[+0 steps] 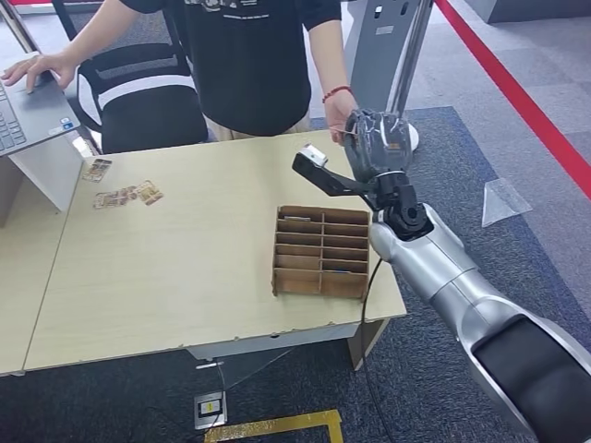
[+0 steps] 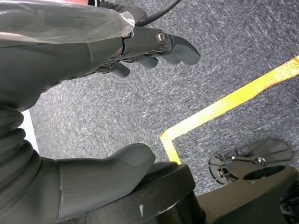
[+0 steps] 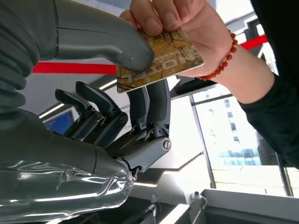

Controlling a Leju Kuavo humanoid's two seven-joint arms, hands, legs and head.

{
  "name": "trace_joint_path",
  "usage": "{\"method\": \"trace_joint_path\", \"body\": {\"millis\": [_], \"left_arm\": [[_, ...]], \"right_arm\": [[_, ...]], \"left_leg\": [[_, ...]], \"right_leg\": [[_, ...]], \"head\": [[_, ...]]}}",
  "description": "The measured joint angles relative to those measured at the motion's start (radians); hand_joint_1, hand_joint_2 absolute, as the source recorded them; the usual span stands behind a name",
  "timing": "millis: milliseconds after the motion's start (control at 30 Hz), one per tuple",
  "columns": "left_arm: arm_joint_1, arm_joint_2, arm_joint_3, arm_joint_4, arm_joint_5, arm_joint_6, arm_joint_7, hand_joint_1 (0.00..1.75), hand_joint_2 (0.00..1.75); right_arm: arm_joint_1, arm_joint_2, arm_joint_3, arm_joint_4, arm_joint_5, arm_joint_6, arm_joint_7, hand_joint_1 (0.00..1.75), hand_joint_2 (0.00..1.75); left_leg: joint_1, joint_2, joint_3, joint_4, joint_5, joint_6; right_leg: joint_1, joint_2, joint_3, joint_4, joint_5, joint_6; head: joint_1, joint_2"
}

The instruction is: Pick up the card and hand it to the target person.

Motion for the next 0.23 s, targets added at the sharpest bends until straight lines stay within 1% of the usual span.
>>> {"method": "trace_joint_path", "body": {"millis": [67,133,200,233], "left_arm": [[0.000,0.000,-0.001,0.000,-0.003,-0.002,0.004,0.00,1.75],[0.000,0.000,-0.002,0.000,-0.006,-0.004,0.006,0.00,1.75],[-0.001,0.000,-0.002,0.000,-0.006,-0.004,0.007,0.00,1.75],[-0.001,0.000,-0.002,0.000,-0.006,-0.004,0.007,0.00,1.75]], "right_arm": [[-0.011,0.011,0.012,0.044,0.021,0.007,0.011,1.15,1.75],[-0.020,0.020,0.021,0.082,0.027,0.012,0.014,0.28,1.75],[-0.025,0.026,0.026,0.111,0.019,0.010,0.013,0.00,1.75],[-0.025,0.026,0.028,0.117,0.016,0.009,0.012,0.00,1.75]], "left_leg": [[0.000,0.000,0.000,0.000,0.000,0.000],[0.000,0.000,0.000,0.000,0.000,0.000],[0.000,0.000,0.000,0.000,0.000,0.000],[0.000,0.000,0.000,0.000,0.000,0.000]], "right_leg": [[0.000,0.000,0.000,0.000,0.000,0.000],[0.000,0.000,0.000,0.000,0.000,0.000],[0.000,0.000,0.000,0.000,0.000,0.000],[0.000,0.000,0.000,0.000,0.000,0.000]], "head": [[0.000,0.000],[0.000,0.000],[0.000,0.000],[0.000,0.000]]}}
